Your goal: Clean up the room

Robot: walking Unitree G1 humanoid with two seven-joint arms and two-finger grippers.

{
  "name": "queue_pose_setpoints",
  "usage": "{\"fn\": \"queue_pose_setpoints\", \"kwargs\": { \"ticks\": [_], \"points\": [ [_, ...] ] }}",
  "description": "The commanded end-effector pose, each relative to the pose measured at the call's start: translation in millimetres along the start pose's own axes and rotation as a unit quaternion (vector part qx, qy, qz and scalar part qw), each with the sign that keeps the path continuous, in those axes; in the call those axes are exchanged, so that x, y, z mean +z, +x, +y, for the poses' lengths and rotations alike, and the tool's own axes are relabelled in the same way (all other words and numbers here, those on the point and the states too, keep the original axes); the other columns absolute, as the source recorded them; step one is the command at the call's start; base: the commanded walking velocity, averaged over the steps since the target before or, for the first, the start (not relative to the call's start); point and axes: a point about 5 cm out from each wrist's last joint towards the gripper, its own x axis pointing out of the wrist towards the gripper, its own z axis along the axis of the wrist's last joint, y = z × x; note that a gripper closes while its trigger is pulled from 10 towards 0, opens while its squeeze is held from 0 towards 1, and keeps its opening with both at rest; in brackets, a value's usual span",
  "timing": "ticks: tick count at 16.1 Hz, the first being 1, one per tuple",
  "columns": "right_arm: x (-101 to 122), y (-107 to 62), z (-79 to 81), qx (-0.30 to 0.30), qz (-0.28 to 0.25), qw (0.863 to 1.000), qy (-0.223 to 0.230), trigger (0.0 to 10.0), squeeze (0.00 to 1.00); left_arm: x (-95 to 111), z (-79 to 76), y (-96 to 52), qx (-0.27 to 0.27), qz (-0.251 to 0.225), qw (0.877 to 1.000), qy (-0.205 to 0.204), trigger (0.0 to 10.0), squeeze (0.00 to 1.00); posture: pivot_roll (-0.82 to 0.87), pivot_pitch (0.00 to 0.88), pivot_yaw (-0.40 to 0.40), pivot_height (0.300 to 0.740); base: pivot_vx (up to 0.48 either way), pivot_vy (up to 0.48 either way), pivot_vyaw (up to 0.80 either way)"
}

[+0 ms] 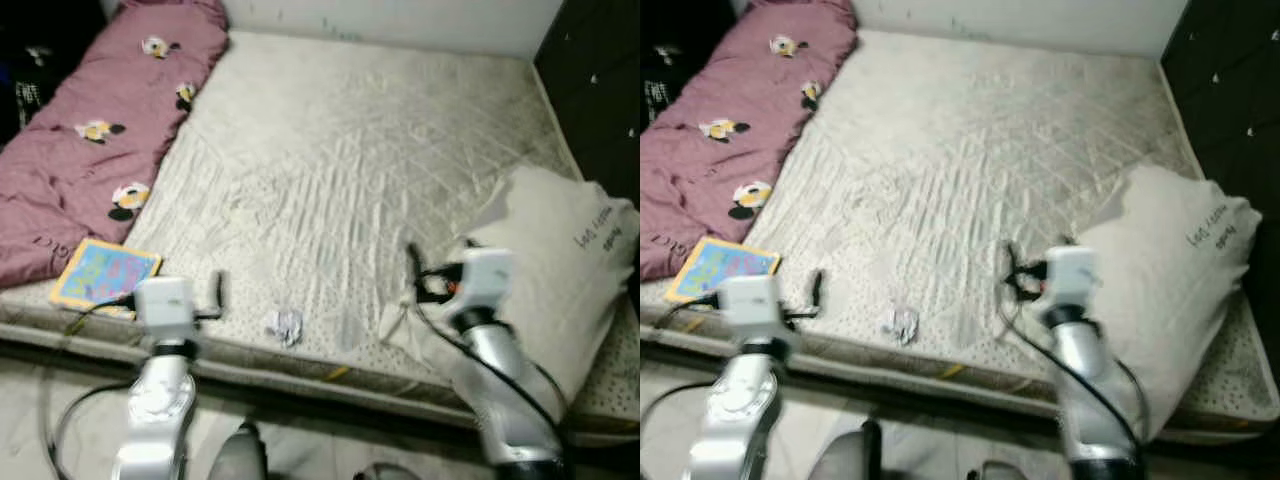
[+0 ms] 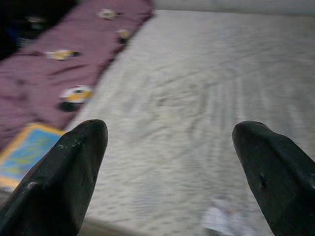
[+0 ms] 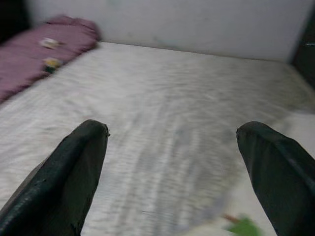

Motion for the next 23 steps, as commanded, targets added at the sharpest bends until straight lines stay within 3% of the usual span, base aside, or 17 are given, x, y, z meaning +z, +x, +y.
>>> {"fn": "queue_pose_setpoints", "kwargs": {
  "ticks": [1, 5, 10, 13, 16, 23],
  "points": [
    [-0.9, 2.2, 1.5, -0.005, 0.004, 1.0, 0.003, 10.0, 0.0, -2.3, 7.4, -0.3, 0.008, 0.01, 1.0, -0.003, 10.0, 0.0, 0.03, 0.132, -0.076, 0.74, 0.0, 0.0, 0.0],
    [-3.1, 2.9, 0.0, -0.014, 0.004, 1.0, 0.016, 10.0, 0.0, -3.1, 5.6, 1.1, -0.005, 0.012, 1.0, -0.009, 10.0, 0.0, 0.04, 0.114, -0.048, 0.74, 0.0, 0.0, 0.0],
    [-3.7, -2.9, 2.6, -0.039, -0.009, 0.999, 0.032, 10.0, 0.0, 1.9, 2.1, 18.6, -0.029, 0.0, 1.0, 0.009, 10.0, 0.0, 0.0, 0.086, 0.014, 0.74, 0.0, 0.0, 0.0],
    [-2.4, 3.9, -1.2, -0.032, -0.006, 0.999, 0.014, 10.0, 0.0, 0.0, 3.1, 19.2, -0.024, 0.002, 1.0, 0.008, 10.0, 0.0, 0.0, 0.088, -0.013, 0.74, 0.0, 0.0, 0.0],
    [-0.9, 14.7, 3.1, 0.003, -0.001, 1.0, 0.01, 10.0, 0.0, -7.7, 10.9, 9.6, 0.006, 0.011, 1.0, 0.0, 10.0, 0.0, 0.05, 0.101, -0.08, 0.74, 0.0, 0.0, 0.0],
    [-1.8, 14.2, 7.7, 0.02, 0.005, 1.0, 0.021, 10.0, 0.0, -9.2, 14.2, 7.9, 0.012, 0.014, 1.0, -0.017, 10.0, 0.0, 0.03, 0.119, -0.085, 0.74, 0.0, 0.076, 0.0]
  ]
}}
